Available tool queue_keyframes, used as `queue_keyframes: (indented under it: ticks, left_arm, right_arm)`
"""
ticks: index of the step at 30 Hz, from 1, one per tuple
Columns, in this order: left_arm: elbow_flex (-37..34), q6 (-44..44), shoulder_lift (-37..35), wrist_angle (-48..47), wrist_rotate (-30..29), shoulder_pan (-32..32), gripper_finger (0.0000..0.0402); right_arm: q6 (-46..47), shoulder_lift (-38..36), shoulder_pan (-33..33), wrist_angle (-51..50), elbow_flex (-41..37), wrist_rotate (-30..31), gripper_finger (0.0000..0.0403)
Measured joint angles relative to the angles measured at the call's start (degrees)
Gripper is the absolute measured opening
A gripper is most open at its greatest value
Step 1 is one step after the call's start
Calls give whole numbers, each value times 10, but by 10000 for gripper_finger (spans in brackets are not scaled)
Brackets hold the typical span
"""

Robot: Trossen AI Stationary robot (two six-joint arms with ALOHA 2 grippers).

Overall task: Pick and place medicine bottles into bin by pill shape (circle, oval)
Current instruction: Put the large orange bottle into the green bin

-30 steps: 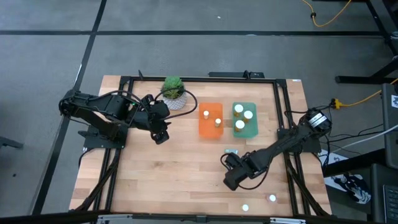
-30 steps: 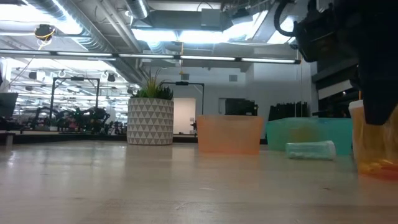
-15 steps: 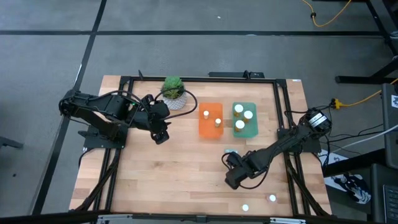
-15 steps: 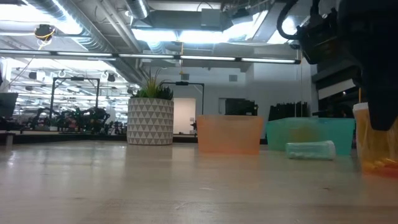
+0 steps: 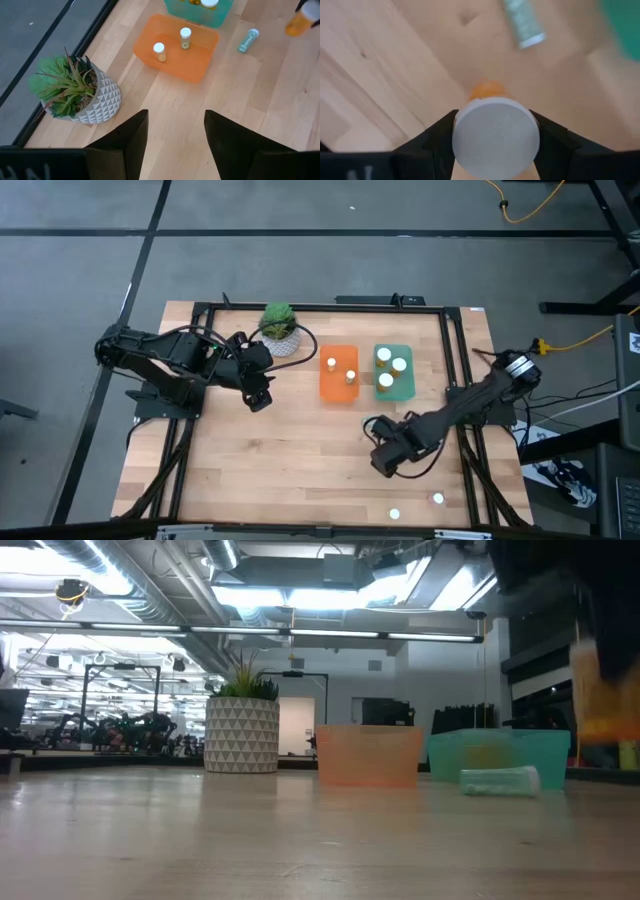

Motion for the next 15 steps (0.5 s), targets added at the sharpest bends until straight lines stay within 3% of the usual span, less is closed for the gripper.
queue_keyframes:
  ticks: [9, 15]
  left_arm:
    - [0, 0, 0, 0, 0, 0, 187]
    - [0, 0, 0, 0, 0, 0, 187]
  right_arm:
    - [39, -100, -26, -226, 80, 103, 209]
    - [30, -157, -85, -260, 80, 153, 208]
